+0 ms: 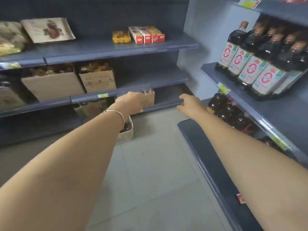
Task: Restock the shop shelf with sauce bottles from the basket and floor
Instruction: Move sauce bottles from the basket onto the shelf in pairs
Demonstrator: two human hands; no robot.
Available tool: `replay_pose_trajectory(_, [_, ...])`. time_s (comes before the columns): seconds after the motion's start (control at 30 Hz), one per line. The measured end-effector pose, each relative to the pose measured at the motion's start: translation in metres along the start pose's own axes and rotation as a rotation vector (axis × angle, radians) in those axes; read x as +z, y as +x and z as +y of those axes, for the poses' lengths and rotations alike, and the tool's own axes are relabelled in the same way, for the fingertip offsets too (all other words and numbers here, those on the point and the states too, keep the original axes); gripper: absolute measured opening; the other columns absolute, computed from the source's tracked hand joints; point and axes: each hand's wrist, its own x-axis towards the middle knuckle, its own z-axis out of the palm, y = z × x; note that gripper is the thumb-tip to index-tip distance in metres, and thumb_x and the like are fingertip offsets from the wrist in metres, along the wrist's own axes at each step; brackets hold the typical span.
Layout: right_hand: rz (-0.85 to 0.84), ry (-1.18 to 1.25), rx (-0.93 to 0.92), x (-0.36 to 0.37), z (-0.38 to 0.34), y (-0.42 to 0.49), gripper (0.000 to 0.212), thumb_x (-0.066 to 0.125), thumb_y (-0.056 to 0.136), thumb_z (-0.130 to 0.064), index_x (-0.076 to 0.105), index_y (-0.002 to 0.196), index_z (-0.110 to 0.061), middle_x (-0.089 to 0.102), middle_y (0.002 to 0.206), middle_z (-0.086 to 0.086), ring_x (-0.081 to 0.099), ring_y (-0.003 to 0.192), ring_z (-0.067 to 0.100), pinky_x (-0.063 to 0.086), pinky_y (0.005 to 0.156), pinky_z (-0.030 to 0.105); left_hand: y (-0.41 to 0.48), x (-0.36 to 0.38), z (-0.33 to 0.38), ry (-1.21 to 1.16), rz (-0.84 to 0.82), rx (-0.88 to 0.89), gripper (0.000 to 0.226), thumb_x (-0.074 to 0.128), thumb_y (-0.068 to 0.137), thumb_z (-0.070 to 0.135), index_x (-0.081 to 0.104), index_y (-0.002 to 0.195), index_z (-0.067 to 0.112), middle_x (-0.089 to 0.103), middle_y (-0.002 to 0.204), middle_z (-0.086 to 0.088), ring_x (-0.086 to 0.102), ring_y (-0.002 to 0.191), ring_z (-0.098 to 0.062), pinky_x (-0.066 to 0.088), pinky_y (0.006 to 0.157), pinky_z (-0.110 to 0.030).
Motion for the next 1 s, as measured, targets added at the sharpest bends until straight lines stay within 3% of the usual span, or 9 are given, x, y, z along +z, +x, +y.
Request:
replay_pose_trajectory(0.07, [-0.027,-0.004,-0.004,0.02,-0.022,0.006,0.043,0.055,0.09,-0.025,0.047,0.132,-0.016,0.053,0.129,0.015,0.05,0.117,0.034,0.046,0.091,0.039,-0.001,0.009,-0.031,-0.028,-0.007,-0.049,0.03,0.045,0.09,0.017,0.052,0.12,0.014,0.056,0.099,-0.011,0.055,0.086,-0.031,0.043,0.068,-0.035])
replay_pose_trajectory(0.23, [-0.117,-0.034,-0.038,0.084,-0.087,0.024,0.045,0.052,0.09,-0.023,0.045,0.134,-0.019,0.052,0.131,0.011,0.05,0.117,0.031,0.043,0.084,0.035,0.0,0.039,-0.118,-0.074,-0.084,-0.142,0.03,0.046,0.09,0.021,0.053,0.118,0.018,0.06,0.11,-0.01,0.056,0.087,-0.029,0.044,0.067,-0.034])
replay_pose_trajectory(0.4, [-0.192,-0.032,-0.064,0.147,-0.149,0.05,0.045,0.052,0.091,-0.023,0.044,0.135,-0.018,0.05,0.134,0.011,0.048,0.122,0.031,0.044,0.09,0.038,0.014,0.067,-0.193,-0.1,-0.142,-0.168,0.032,0.047,0.089,0.021,0.052,0.12,0.017,0.062,0.109,-0.01,0.059,0.086,-0.029,0.045,0.064,-0.034])
replay_pose_trajectory(0.53, [-0.246,-0.023,-0.073,0.192,-0.183,0.078,0.042,0.053,0.09,-0.024,0.047,0.132,-0.018,0.052,0.131,0.01,0.051,0.118,0.03,0.046,0.089,0.038,0.032,0.092,-0.24,-0.098,-0.143,-0.205,0.03,0.042,0.09,0.016,0.053,0.118,0.013,0.058,0.097,-0.01,0.054,0.078,-0.026,0.043,0.06,-0.033])
replay_pose_trajectory(0.7, [-0.326,-0.019,-0.088,0.239,-0.21,0.114,0.042,0.054,0.09,-0.026,0.05,0.131,-0.02,0.055,0.128,0.01,0.055,0.112,0.031,0.049,0.091,0.043,0.059,0.127,-0.284,-0.094,-0.2,-0.207,0.034,0.04,0.093,0.017,0.05,0.125,0.014,0.056,0.121,-0.012,0.056,0.107,-0.031,0.046,0.084,-0.039])
replay_pose_trajectory(1.0, [-0.434,-0.031,-0.164,0.323,-0.248,0.216,0.037,0.053,0.089,-0.022,0.053,0.126,-0.019,0.06,0.121,0.01,0.056,0.109,0.031,0.046,0.084,0.033,0.133,0.167,-0.349,-0.206,-0.217,-0.303,0.038,0.043,0.091,0.021,0.048,0.129,0.02,0.054,0.129,-0.01,0.052,0.115,-0.032,0.045,0.088,-0.039])
